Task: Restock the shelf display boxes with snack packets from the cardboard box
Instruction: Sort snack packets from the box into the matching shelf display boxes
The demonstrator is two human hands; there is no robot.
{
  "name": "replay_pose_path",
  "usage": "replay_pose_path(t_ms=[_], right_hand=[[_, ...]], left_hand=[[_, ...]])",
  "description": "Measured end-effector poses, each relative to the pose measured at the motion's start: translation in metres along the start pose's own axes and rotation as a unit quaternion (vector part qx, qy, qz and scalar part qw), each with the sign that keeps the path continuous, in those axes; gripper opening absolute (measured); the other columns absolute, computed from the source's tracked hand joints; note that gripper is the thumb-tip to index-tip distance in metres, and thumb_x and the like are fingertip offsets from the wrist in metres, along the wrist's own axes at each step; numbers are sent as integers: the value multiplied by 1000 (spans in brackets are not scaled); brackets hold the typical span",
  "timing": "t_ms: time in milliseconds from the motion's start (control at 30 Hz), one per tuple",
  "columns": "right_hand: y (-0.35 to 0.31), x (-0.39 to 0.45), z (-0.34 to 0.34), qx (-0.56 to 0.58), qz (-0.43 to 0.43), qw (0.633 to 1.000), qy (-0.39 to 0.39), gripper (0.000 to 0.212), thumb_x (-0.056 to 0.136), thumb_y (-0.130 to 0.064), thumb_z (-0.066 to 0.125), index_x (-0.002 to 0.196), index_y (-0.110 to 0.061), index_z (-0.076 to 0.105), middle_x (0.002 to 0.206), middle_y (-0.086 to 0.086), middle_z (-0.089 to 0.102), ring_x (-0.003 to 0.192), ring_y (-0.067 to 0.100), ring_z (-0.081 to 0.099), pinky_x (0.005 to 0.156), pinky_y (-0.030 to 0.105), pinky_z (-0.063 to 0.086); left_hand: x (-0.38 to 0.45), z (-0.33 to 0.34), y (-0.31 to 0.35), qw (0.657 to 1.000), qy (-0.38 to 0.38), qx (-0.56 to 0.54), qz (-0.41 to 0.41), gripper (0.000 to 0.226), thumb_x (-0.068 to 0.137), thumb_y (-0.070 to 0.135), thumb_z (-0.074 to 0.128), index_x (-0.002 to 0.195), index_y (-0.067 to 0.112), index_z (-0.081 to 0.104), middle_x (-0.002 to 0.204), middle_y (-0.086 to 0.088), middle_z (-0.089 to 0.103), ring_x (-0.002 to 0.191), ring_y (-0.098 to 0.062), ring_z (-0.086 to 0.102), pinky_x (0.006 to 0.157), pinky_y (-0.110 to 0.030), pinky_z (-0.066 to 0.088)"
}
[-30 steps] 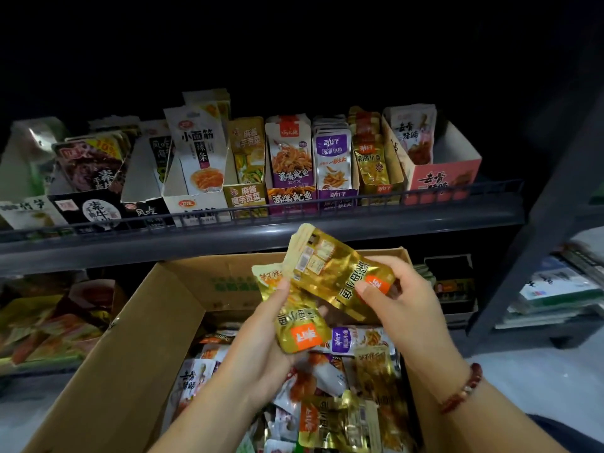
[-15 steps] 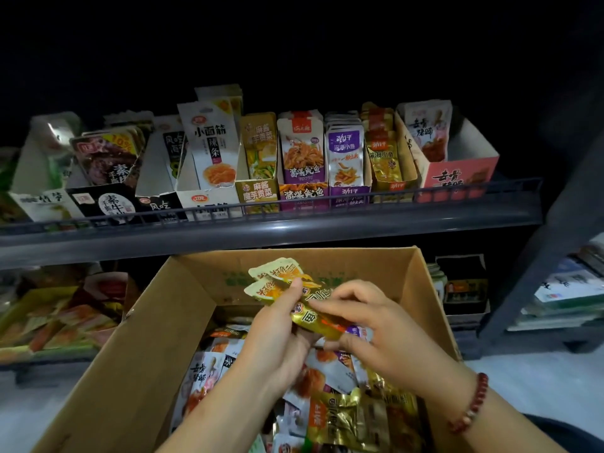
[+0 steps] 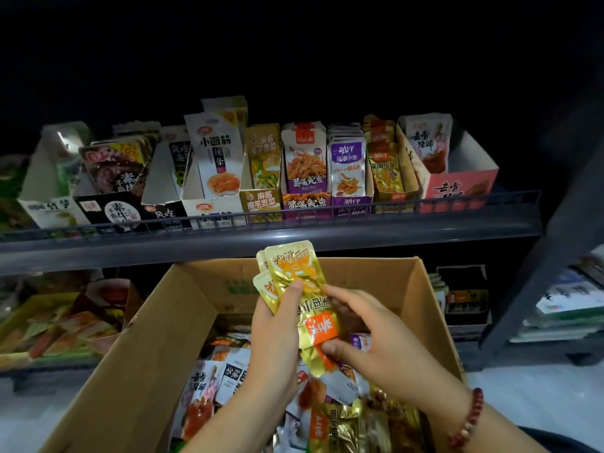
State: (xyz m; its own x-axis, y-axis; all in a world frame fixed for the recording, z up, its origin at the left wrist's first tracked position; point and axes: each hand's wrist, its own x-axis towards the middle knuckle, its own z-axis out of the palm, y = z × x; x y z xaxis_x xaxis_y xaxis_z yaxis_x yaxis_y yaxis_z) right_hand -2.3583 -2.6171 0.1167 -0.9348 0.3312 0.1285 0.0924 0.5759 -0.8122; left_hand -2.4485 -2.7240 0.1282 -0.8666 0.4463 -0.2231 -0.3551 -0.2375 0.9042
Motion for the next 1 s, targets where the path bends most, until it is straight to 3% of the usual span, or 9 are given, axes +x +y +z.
replay_pose_path(t_ms=[133,233,300,400,533,600,667,800,1000], right_hand=[[2,1,-2,38,-4,999,-2,65,84,-19,71,133,-46,39,129,-23,47,119,-9,45,99,14,41],[-1,1,-6,195,61,978,-34,59,87,-16,64,132,-42,37,129,-18,53,117,0,54,102,30,46],[-5,1,-8,285,128,947,-67,53,90,-26,62,133,-37,34,123,-6,61,105,14,65,91,32,53],[-11,2,-9,318,165,928,-100,49,87,-34,56,132,-23,38,114,17,62,89,27,68,74,30,57],[-7,6,-3,324,146,934,-40,42,86,-30,58,123,-20,39,81,-5,67,71,14,67,81,36,58],[-3,9,-2,335,150,930,3,53,79,-38,65,122,-16,41,70,-8,64,64,11,61,78,38,56],[0,10,-5,365,143,919,38,61,74,-43,70,122,-15,44,76,-2,67,65,12,61,66,30,52],[5,11,-13,479,139,863,81,43,77,-14,64,116,-11,47,94,10,72,78,22,70,61,31,59],[7,14,-22,416,141,892,108,31,91,-6,57,114,-26,49,111,10,66,94,22,67,66,28,55]], left_hand=[[2,0,-2,1000,-5,10,22,28,91,18,63,120,19,62,101,-5,74,84,-20,73,61,-29,56],[3,0,-2,998,-6,12,56,27,93,20,60,121,21,60,97,1,75,83,-15,72,61,-26,56],[3,2,-1,996,-2,13,85,32,90,27,61,122,27,57,98,7,74,86,-12,72,65,-26,56],[1,6,0,995,-16,-1,96,48,77,35,64,124,30,53,101,8,74,93,-14,71,70,-28,56],[-3,12,-4,998,-24,-15,47,57,75,44,58,131,34,47,113,0,71,102,-21,68,90,-43,54],[-6,19,-7,999,-27,-2,31,59,73,54,55,129,40,46,117,-2,68,107,-25,65,98,-52,49],[-11,27,-9,999,-36,31,17,51,68,60,50,117,46,46,114,3,66,108,-22,62,103,-52,44],[-14,32,-7,997,-59,56,2,50,67,53,57,114,39,49,108,1,70,104,-22,66,101,-51,46],[11,9,29,989,-29,112,88,55,78,20,73,127,28,48,110,-5,67,95,-26,70,81,-43,58]])
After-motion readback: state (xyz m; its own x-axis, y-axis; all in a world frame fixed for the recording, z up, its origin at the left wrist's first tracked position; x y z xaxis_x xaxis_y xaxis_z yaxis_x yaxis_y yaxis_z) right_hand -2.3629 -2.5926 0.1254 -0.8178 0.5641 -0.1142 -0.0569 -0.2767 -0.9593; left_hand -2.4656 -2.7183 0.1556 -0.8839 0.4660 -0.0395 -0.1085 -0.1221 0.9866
